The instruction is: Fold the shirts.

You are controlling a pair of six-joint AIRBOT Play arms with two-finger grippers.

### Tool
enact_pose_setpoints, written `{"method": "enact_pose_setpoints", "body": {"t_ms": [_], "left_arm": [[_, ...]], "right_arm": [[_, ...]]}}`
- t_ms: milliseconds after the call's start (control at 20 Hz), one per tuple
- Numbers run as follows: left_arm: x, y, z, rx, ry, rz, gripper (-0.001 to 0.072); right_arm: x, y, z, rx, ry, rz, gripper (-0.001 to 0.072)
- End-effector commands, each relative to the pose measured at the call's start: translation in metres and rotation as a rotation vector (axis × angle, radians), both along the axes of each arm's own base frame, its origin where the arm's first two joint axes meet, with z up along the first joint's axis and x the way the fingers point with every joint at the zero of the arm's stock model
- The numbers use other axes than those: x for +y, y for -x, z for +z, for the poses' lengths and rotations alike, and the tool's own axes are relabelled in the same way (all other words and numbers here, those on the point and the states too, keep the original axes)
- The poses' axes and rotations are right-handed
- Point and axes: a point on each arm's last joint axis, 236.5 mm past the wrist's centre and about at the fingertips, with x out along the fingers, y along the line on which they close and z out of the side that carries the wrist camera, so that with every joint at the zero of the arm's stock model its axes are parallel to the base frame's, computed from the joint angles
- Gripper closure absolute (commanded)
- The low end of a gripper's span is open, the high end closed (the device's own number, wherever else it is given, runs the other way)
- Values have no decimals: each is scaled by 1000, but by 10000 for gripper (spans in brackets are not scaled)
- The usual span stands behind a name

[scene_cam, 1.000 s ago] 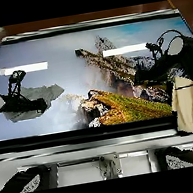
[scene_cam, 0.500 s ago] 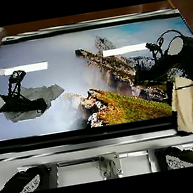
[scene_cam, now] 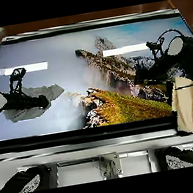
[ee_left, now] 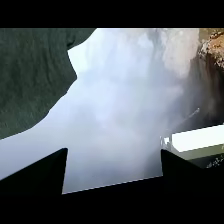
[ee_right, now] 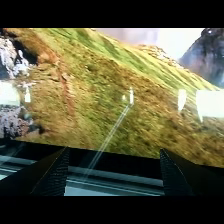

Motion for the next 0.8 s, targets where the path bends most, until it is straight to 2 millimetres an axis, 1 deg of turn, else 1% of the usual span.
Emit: {"method": "enact_pose_setpoints", "body": {"t_ms": [0, 50, 100, 150, 250, 350, 400, 450, 550, 650, 750], "left_arm": [[-12, -3, -5, 16, 55, 7, 21], [-9, -6, -8, 14, 39, 11, 21], [9, -16, -15, 8, -3, 85, 20], [35, -24, -25, 19, -47, 197, 11], [85, -37, -51, 91, -110, 317, 7], [122, -50, -80, 178, -115, 414, 4], [138, -56, -93, 210, -103, 484, 3], [149, -62, -106, 240, -81, 547, 2], [160, -73, -128, 283, -61, 602, 1], [167, -83, -146, 305, -45, 672, 1], [167, -90, -160, 328, -29, 703, 4]], "right_arm": [[-14, -2, -3, -7, 61, 0, 29], [-18, -2, -4, -8, 81, 0, 28], [-24, -2, -5, -7, 106, 3, 28], [-29, -2, -6, -9, 127, 5, 28], [-31, -5, -6, -21, 137, 3, 28], [-31, -10, -5, -44, 137, 3, 28], [-31, -14, -4, -60, 137, 2, 28], [-31, -17, -3, -74, 137, -1, 28], [-31, -24, -2, -102, 136, -5, 28], [-31, -30, 0, -130, 135, -11, 28], [-31, -34, 1, -146, 134, -14, 29]]}}
